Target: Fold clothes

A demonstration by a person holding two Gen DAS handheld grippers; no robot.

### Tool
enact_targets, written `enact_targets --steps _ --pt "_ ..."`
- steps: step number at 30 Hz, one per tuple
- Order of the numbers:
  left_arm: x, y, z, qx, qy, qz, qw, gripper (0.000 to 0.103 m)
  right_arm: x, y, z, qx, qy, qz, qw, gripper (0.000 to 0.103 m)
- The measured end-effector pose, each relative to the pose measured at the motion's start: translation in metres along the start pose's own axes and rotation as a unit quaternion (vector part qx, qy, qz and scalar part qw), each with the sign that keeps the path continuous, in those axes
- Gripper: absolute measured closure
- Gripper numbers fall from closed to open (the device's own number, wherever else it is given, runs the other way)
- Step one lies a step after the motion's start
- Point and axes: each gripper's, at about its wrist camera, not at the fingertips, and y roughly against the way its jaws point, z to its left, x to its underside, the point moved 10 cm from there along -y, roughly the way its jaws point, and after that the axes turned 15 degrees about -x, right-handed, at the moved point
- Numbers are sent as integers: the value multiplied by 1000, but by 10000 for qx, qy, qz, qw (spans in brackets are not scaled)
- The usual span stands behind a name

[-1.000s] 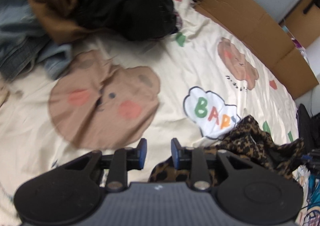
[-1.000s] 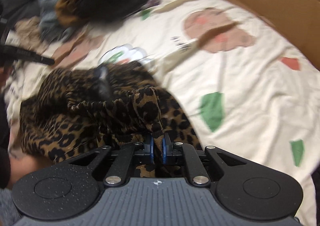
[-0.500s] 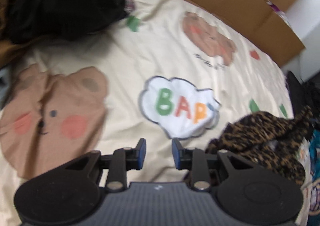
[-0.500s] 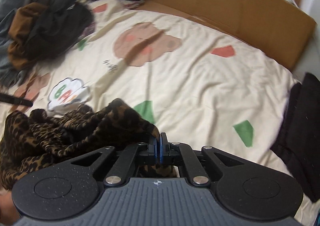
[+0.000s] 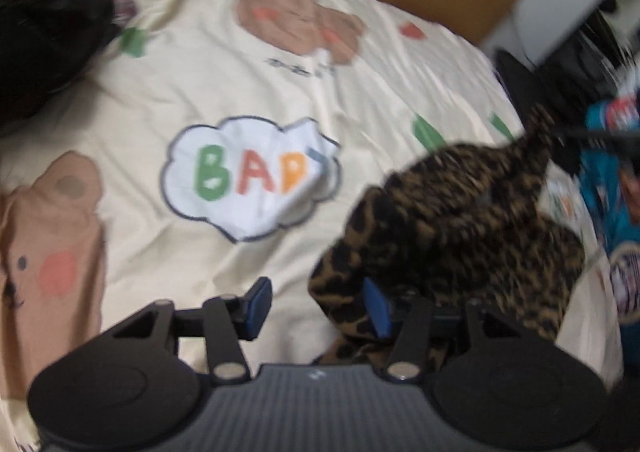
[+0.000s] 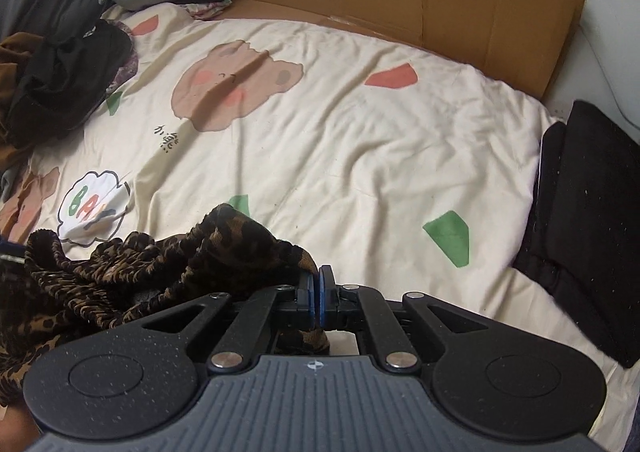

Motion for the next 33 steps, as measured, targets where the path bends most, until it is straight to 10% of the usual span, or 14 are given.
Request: enact_targets --steps 8,13,33 --pt "-9 -27 -6 605 507 169 9967 49 3 -7 -1 -27 -47 61 10000 103" --pt "-25 -26 -7 909 817 -18 9925 96 -1 -8 -2 -106 -162 -1 9998 103" --pt "-118 4 55 290 1022 -974 9896 100 -63 -30 -8 -400 51 -288 9988 103"
